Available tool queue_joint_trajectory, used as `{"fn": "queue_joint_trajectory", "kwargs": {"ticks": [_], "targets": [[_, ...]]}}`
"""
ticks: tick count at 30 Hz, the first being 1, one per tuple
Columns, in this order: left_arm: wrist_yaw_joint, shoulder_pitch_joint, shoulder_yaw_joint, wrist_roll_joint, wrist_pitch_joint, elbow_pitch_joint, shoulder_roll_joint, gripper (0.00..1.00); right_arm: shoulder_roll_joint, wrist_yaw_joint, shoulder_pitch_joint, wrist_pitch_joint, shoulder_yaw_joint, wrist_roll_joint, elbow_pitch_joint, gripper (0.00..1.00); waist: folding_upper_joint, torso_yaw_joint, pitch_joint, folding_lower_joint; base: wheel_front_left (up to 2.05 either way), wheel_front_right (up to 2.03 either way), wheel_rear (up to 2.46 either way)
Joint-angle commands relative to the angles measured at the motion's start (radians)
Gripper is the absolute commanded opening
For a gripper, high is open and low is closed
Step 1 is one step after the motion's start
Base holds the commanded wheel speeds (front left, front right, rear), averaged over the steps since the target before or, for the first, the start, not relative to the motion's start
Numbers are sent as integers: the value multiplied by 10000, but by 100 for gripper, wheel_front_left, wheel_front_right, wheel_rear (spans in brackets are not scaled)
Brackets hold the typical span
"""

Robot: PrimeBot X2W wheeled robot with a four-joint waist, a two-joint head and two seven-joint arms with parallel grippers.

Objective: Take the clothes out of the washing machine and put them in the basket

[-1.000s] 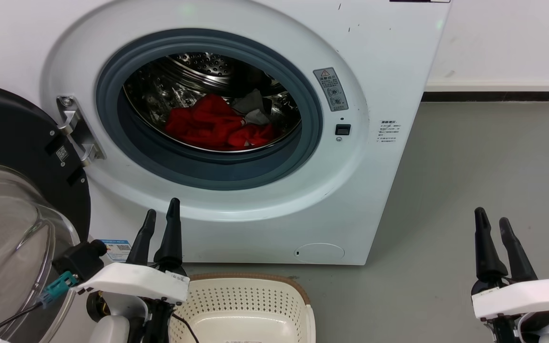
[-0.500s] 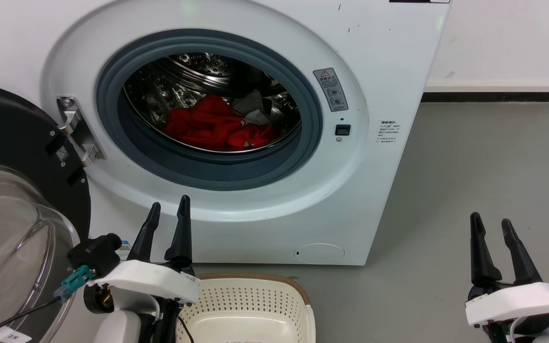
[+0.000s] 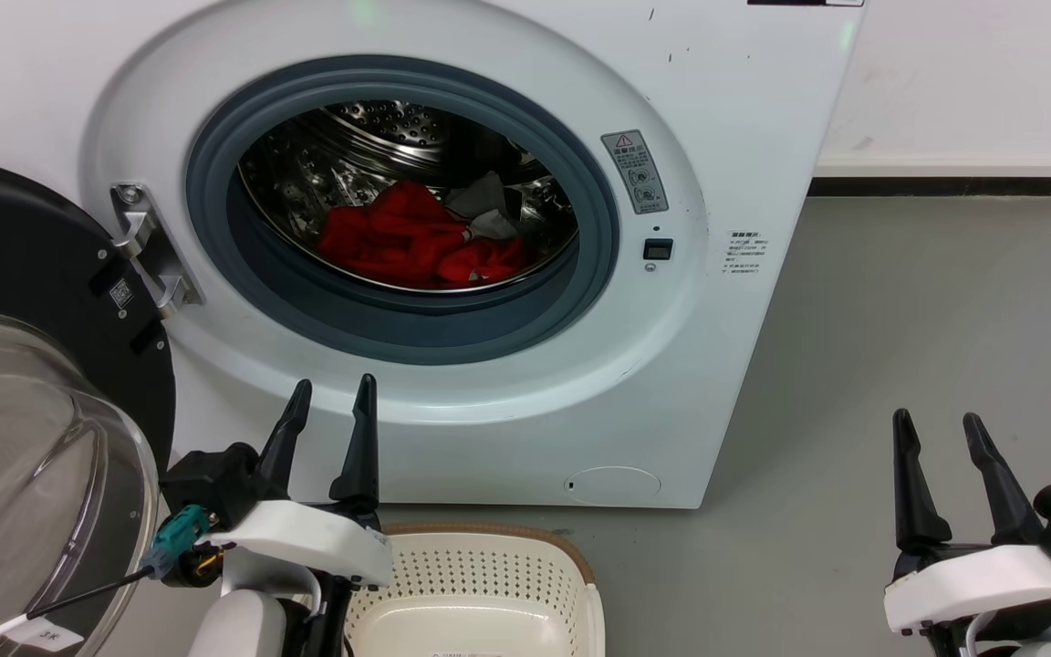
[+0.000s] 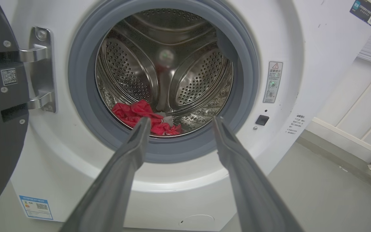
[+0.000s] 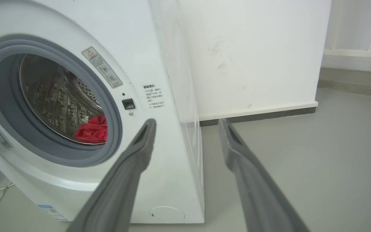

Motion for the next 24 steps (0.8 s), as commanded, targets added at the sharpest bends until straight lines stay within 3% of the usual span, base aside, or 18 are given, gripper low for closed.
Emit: {"fn": "queue_joint_trajectory", "kwargs": {"ticks": [1, 24], "targets": [[0, -202, -23, 235, -75, -18, 22, 100, 7, -3, 56, -87, -22, -256, -108, 100, 0, 4, 2, 0, 0, 0, 0], [158, -376, -67, 2112, -536, 381, 4, 100, 11, -3, 158, -301, -86, -2110, -269, 100, 0, 63, 51, 0, 0, 0, 0]]}}
